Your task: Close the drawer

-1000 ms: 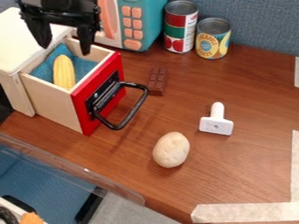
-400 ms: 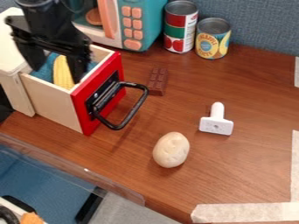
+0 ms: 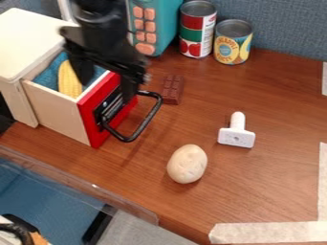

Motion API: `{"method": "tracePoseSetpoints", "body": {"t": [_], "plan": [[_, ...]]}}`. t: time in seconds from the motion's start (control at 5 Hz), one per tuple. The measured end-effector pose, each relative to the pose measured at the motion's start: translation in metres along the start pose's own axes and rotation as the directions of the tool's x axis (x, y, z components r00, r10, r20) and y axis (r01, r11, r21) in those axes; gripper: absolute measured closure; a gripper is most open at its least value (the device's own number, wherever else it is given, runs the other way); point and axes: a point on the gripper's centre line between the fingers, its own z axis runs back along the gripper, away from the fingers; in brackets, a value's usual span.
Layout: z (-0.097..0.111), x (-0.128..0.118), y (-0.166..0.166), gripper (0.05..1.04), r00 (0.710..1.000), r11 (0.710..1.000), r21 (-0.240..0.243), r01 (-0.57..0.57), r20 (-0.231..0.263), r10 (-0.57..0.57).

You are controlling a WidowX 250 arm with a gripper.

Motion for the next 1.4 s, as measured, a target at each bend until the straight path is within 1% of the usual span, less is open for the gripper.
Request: {"method": "tracePoseSetpoints", "body": {"t": [0.2,0.4,0.6,0.8,1.0,1.2,1.4], "plan": [[-0.021,0.007,-0.032,0.083,0.996,0.996,0.052,0.078,-0.053,-0.076],[-0.039,0.018,-0.055,0.083,0.990,0.988,0.088,0.129,-0.071,-0.123],[-0.058,0.022,-0.066,0.083,0.989,0.990,0.061,0.130,-0.081,-0.125],[-0.063,0.029,-0.077,0.083,0.989,0.991,0.007,0.136,-0.051,-0.136],[-0.064,0.036,-0.086,0.083,0.989,0.988,-0.047,0.147,0.006,-0.147],[-0.063,0.042,-0.088,0.083,0.989,0.988,-0.061,0.143,0.044,-0.140],[-0.068,0.045,-0.085,0.083,0.991,0.989,-0.089,0.117,0.076,-0.110]]}}
